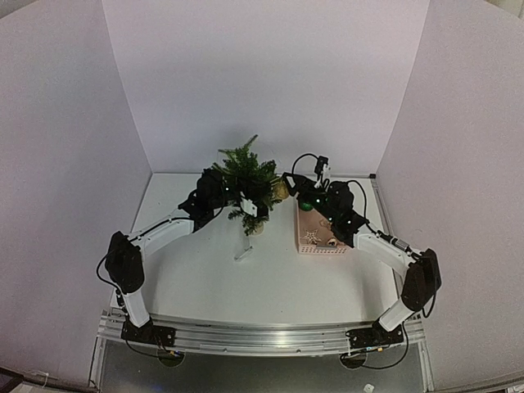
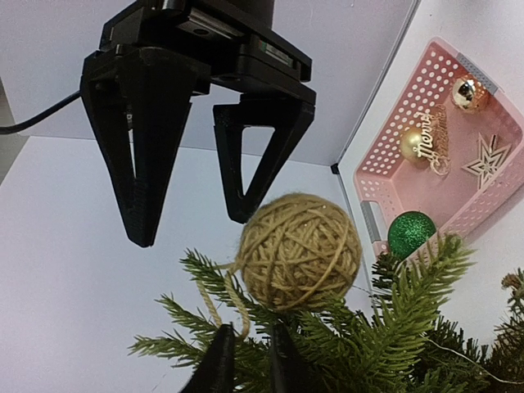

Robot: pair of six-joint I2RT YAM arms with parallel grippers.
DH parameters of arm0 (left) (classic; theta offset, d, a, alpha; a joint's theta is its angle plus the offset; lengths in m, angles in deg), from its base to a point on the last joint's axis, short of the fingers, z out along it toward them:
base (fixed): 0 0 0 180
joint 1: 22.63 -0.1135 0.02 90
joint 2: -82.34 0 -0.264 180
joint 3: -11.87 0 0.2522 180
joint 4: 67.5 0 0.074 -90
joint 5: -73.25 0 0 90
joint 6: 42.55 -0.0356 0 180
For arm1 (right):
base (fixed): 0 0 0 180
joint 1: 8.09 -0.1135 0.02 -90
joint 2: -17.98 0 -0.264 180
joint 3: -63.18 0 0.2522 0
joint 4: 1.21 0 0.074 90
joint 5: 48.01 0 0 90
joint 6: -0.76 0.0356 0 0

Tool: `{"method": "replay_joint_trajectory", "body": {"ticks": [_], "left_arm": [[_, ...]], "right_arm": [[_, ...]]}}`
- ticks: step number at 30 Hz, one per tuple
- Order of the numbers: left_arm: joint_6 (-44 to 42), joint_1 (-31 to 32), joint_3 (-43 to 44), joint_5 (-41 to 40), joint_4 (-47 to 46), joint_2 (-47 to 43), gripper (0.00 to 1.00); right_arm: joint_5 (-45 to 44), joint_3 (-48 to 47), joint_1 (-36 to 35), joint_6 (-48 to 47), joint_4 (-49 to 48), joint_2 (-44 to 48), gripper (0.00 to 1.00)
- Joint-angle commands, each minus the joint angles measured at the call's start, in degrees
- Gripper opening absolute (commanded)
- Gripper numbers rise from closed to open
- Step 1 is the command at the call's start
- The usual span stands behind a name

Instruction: Decorate the small christmas tree

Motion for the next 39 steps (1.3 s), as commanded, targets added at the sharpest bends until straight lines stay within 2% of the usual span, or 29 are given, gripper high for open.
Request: {"method": "replay_joint_trajectory", "body": {"ticks": [1, 5, 10, 16, 22, 28, 33, 39], "left_arm": [[0.73, -0.14, -1.06, 0.52, -3.41, -1.73, 0.22], [0.59, -0.15, -2.03, 0.67, -3.17, -2.7, 0.26], [0.5, -0.13, -4.21, 1.87, -4.22, -4.71, 0.36], [1.03, -0.14, -5.55, 2.49, -5.32, -6.02, 0.51], [1.14, -0.15, -6.18, 2.46, -5.79, -6.43, 0.6], [1.04, -0.16, -6.74, 2.19, -5.93, -6.97, 0.63], [1.12, -0.15, -7.33, 2.17, -5.56, -7.57, 0.63], [1.11, -0.19, -7.78, 2.18, -5.87, -7.9, 0.66]], "right_arm": [[2.0, -3.74, -0.2, -1.44, 1.41, 0.61, 0.71], [2.72, -4.49, -0.21, -1.53, 1.9, 0.0, 0.71], [2.67, -4.58, -0.15, -3.27, 3.31, 0.99, 0.71], [4.25, -6.71, -0.14, -9.66, 13.07, 1.24, 0.72], [7.99, -9.08, -0.13, -13.75, 16.85, -0.65, 0.73], [10.04, -8.28, -0.15, -15.12, 17.39, -1.8, 0.73], [6.67, -6.94, -0.11, -16.73, 17.64, -1.76, 0.73], [11.19, -8.18, -0.17, -17.62, 17.97, -3.87, 0.73]]}}
